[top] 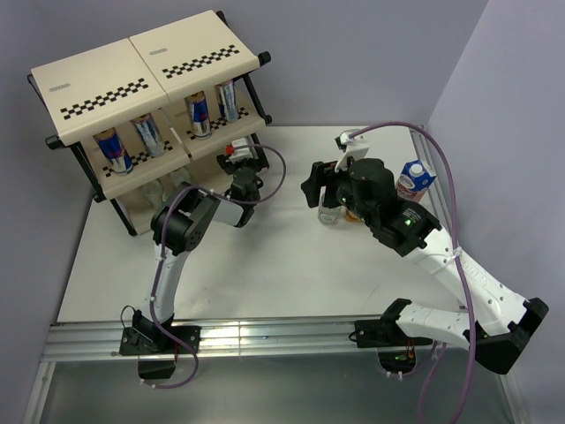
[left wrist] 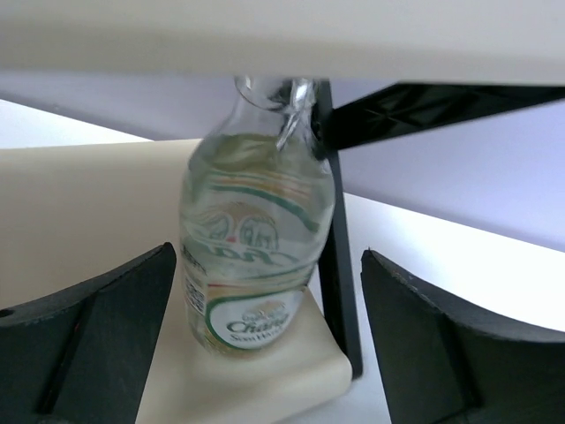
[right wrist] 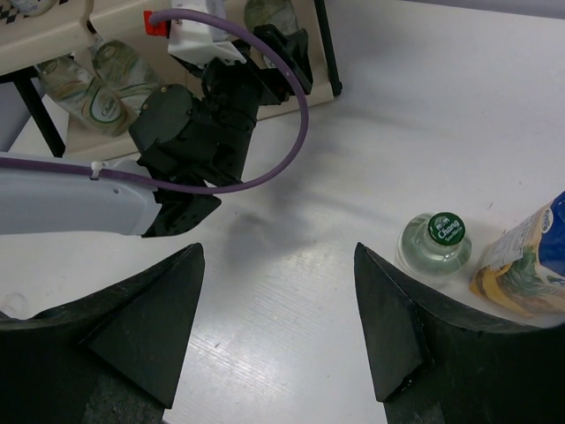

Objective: Place and organize the beverage onto the shelf
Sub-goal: Place the drink on the shelf.

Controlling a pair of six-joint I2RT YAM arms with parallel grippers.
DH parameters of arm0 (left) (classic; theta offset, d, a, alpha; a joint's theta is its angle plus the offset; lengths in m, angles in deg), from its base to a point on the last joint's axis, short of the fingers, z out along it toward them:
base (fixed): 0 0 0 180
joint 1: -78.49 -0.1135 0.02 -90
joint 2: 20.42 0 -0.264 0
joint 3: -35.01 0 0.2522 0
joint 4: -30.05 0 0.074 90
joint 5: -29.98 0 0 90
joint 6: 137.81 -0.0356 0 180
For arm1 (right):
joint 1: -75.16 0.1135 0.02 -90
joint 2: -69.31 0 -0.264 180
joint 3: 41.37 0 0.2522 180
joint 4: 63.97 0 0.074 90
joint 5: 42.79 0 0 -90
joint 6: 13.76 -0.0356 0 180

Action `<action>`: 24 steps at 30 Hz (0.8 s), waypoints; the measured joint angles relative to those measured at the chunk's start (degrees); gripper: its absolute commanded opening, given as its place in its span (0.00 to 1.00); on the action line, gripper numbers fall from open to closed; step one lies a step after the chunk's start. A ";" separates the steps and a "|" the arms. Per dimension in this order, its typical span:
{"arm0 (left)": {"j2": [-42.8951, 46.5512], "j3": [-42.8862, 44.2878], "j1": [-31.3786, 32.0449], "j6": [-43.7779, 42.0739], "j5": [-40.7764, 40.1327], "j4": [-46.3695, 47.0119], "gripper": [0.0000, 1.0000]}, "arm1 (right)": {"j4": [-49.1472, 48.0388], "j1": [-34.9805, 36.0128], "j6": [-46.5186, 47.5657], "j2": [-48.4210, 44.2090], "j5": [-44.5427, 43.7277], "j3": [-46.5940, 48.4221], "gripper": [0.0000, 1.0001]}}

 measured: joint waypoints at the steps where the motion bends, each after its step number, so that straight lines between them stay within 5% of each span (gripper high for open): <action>1: 0.00 -0.07 0.13 0.00 -0.11 0.04 0.92 | 0.00 0.00 0.00 0.00 -0.04 0.00 0.76; 16: 4.79 -4.74 1.09 0.83 -3.28 0.33 0.99 | 0.02 0.00 0.26 0.68 -0.66 0.00 0.78; 21: 9.35 -8.37 1.77 3.34 -5.09 -0.87 1.00 | 0.07 0.00 0.66 2.05 -2.08 0.00 1.00; 24: 12.63 -10.91 2.05 4.79 -5.81 -2.14 0.99 | 0.09 0.00 1.20 3.52 -3.17 0.00 1.00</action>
